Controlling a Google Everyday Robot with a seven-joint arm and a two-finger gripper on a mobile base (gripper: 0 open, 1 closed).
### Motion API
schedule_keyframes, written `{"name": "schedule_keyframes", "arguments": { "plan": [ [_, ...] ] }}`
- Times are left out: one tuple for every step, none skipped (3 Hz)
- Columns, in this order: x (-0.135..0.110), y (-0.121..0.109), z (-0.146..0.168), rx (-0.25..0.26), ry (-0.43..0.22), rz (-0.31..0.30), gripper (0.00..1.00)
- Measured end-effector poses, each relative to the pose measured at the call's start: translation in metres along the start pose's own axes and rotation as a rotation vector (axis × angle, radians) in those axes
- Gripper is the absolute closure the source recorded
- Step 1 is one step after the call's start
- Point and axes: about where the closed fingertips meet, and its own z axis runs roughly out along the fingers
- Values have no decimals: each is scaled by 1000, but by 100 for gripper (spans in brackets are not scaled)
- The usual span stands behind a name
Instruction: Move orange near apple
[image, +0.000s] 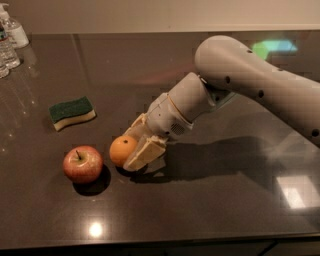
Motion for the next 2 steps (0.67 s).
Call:
{"name": "schedule_keyframes", "arguments": {
  "plan": [
    [-1, 0, 1, -1, 1, -2, 0],
    [-1, 0, 1, -1, 1, -2, 0]
  ]
}}
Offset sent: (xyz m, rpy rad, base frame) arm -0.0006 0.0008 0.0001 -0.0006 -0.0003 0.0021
